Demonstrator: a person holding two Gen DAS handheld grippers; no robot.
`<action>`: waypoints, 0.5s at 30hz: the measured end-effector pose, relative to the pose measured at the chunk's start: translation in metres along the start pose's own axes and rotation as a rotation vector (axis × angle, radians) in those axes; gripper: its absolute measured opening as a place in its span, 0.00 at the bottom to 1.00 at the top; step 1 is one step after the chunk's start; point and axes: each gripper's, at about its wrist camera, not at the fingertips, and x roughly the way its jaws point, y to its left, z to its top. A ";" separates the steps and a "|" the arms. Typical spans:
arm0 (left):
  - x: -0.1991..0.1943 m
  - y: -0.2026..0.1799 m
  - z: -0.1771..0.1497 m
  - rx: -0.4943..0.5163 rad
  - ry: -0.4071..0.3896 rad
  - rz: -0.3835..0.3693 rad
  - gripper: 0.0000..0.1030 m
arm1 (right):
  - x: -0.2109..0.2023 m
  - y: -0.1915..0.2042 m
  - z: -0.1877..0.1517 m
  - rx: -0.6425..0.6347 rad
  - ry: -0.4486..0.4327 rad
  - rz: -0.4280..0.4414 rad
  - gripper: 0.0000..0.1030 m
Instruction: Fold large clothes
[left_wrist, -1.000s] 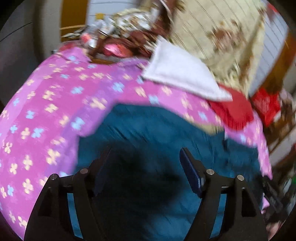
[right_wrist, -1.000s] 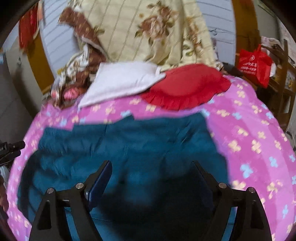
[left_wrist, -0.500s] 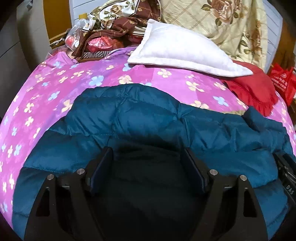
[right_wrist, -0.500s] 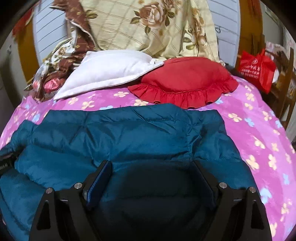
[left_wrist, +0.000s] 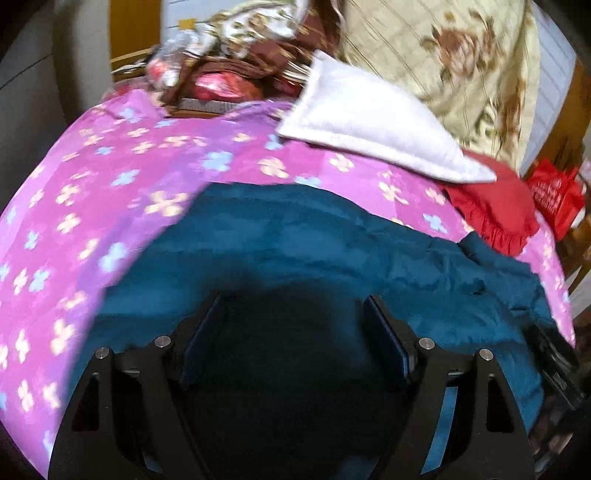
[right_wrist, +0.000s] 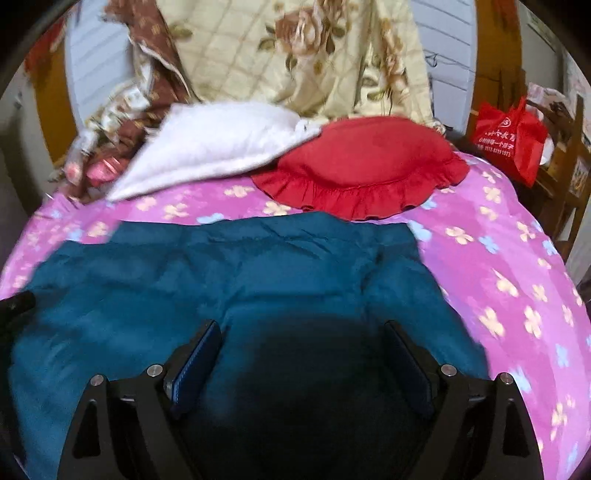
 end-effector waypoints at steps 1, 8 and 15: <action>-0.011 0.015 -0.004 -0.010 -0.011 0.002 0.77 | -0.017 -0.006 -0.008 0.013 -0.012 0.033 0.84; -0.030 0.092 -0.035 -0.070 -0.030 0.058 0.77 | -0.065 -0.051 -0.064 0.057 -0.043 0.019 0.84; -0.001 0.125 -0.052 -0.223 0.030 -0.075 0.87 | -0.030 -0.111 -0.080 0.345 0.031 0.150 0.90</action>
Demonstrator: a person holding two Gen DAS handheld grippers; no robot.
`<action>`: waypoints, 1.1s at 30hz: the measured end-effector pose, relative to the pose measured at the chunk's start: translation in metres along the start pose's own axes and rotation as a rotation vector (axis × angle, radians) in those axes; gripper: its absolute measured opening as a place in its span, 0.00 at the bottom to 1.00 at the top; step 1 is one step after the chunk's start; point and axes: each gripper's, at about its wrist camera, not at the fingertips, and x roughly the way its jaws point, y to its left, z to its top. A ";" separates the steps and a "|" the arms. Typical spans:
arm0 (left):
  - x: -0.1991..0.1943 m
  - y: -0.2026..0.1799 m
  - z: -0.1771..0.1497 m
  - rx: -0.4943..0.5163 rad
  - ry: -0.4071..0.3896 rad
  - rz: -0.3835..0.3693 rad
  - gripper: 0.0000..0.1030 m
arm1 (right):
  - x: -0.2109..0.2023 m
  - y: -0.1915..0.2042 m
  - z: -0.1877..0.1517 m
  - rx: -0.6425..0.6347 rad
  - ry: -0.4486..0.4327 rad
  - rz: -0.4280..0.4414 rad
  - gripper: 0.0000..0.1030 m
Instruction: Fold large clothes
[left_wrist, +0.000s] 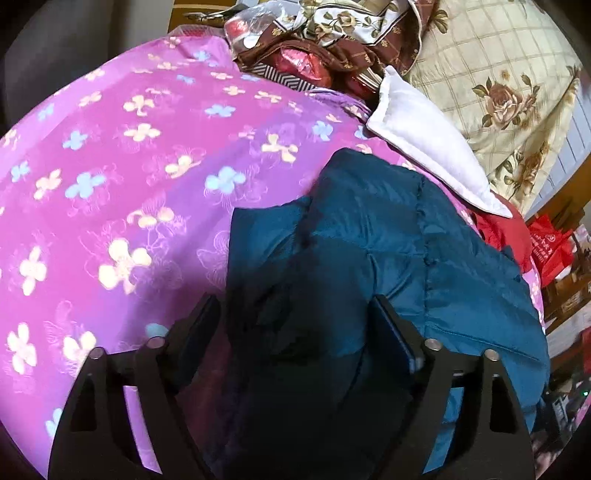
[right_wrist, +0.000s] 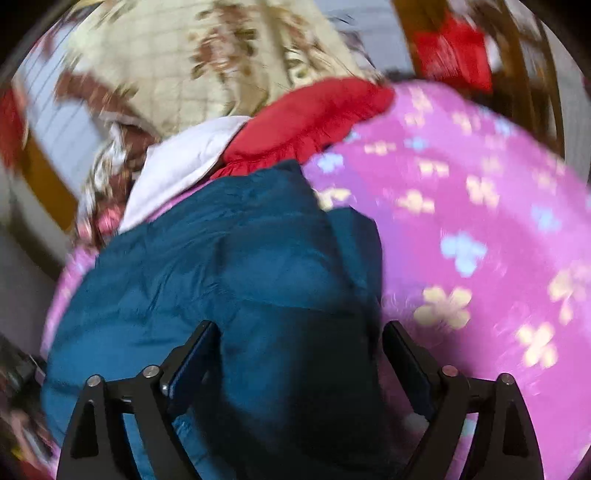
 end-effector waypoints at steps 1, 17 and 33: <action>0.001 0.001 -0.001 -0.006 -0.001 0.002 0.90 | 0.004 -0.007 -0.001 0.029 0.004 0.016 0.93; -0.111 0.017 -0.056 0.087 -0.044 0.115 0.89 | -0.103 0.014 -0.050 -0.081 -0.040 -0.067 0.92; -0.069 0.025 -0.032 -0.082 0.184 -0.292 0.89 | -0.082 -0.030 -0.036 0.035 0.117 0.037 0.89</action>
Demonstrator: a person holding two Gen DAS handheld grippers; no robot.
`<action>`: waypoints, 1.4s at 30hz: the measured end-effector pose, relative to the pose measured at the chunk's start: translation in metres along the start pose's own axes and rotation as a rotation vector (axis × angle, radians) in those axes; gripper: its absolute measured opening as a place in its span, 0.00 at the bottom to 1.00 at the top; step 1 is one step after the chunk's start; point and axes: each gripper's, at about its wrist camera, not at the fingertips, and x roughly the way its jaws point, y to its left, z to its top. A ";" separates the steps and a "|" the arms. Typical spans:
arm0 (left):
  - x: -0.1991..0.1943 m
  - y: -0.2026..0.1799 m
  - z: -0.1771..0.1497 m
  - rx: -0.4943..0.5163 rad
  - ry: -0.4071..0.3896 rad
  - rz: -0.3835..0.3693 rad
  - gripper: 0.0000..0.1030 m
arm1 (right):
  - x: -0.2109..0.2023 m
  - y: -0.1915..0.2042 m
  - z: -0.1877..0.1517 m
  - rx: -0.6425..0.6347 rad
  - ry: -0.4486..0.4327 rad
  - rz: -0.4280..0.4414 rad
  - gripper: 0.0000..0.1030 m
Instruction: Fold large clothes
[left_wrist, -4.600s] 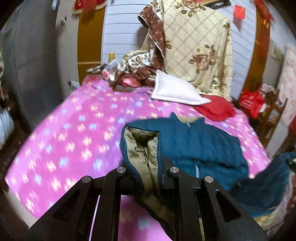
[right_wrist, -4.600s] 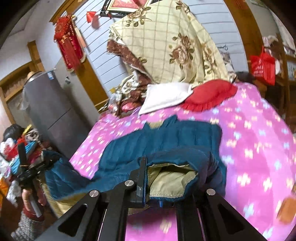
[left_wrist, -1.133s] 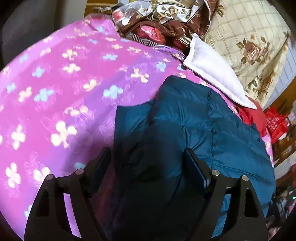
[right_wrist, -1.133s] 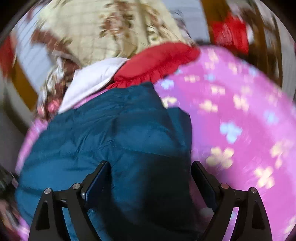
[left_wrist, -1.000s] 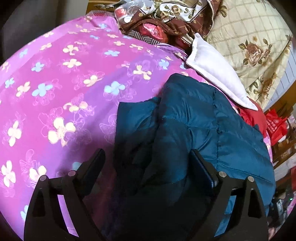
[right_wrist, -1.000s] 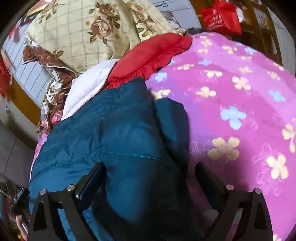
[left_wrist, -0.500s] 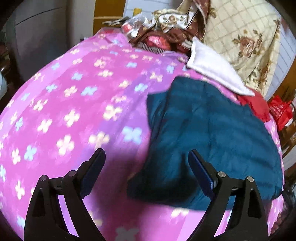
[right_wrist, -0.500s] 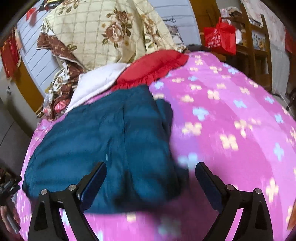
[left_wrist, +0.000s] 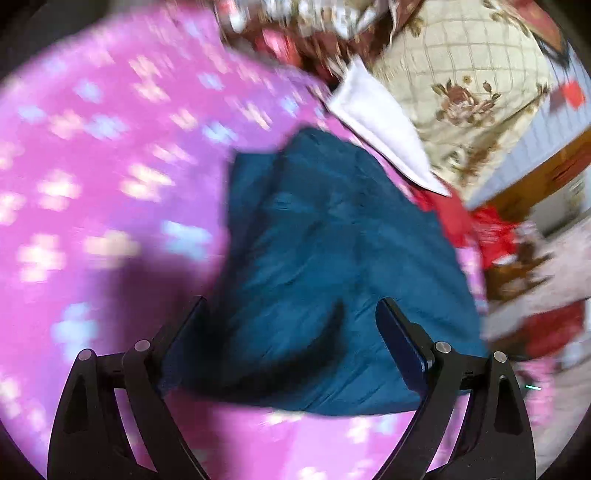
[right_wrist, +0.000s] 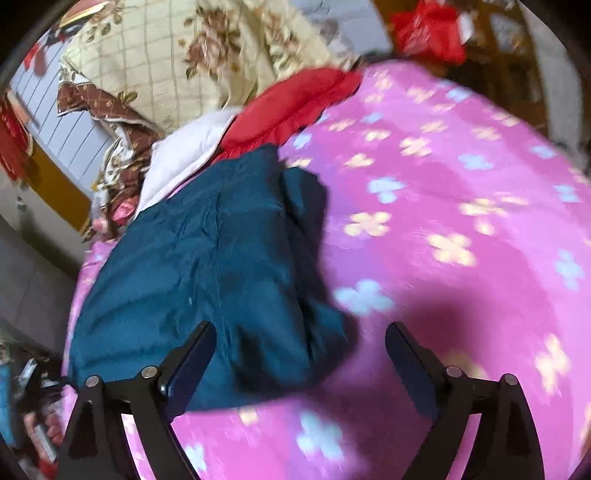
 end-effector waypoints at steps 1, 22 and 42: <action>0.012 0.003 0.010 -0.030 0.031 -0.027 0.89 | 0.015 -0.003 0.012 0.012 0.033 0.008 0.89; 0.024 -0.056 0.042 0.196 0.018 -0.125 0.56 | 0.053 0.029 0.069 0.016 0.026 0.366 0.37; -0.040 -0.041 0.006 0.173 -0.198 0.079 0.73 | -0.046 0.059 0.024 -0.171 -0.263 0.017 0.64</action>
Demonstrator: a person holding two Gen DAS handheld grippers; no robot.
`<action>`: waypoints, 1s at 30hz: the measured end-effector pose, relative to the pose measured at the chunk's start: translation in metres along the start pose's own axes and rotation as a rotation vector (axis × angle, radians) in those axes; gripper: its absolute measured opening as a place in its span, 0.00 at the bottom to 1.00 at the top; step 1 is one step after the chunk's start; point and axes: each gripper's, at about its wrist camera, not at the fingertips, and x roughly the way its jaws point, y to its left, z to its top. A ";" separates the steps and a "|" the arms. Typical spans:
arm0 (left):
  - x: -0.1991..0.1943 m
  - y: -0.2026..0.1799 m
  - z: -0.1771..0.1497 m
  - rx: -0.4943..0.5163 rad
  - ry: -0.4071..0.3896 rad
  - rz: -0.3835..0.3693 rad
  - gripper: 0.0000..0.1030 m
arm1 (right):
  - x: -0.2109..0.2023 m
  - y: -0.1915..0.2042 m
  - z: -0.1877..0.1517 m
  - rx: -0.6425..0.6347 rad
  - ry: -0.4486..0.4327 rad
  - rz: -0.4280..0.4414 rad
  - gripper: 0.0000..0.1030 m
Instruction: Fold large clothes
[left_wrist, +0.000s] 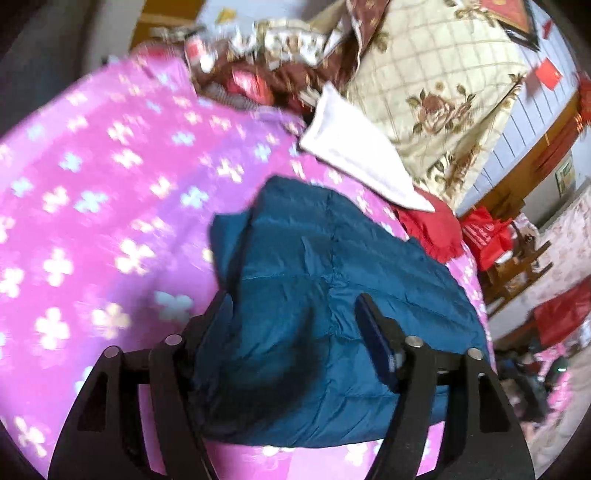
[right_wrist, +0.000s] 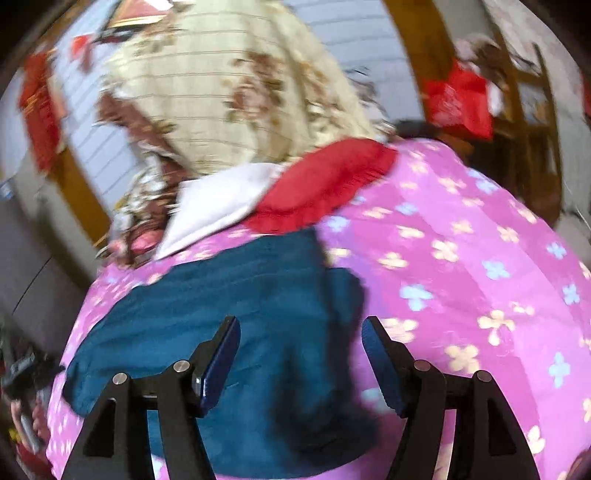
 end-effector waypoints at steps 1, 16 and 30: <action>-0.001 -0.002 -0.006 0.018 -0.011 0.018 0.75 | -0.003 0.011 -0.005 -0.017 -0.003 0.023 0.64; 0.011 -0.028 -0.065 0.237 -0.046 0.277 0.75 | 0.023 0.017 -0.058 0.040 0.123 0.072 0.63; -0.129 -0.101 -0.177 0.356 -0.396 0.369 0.81 | -0.132 -0.012 -0.145 0.106 -0.012 -0.037 0.63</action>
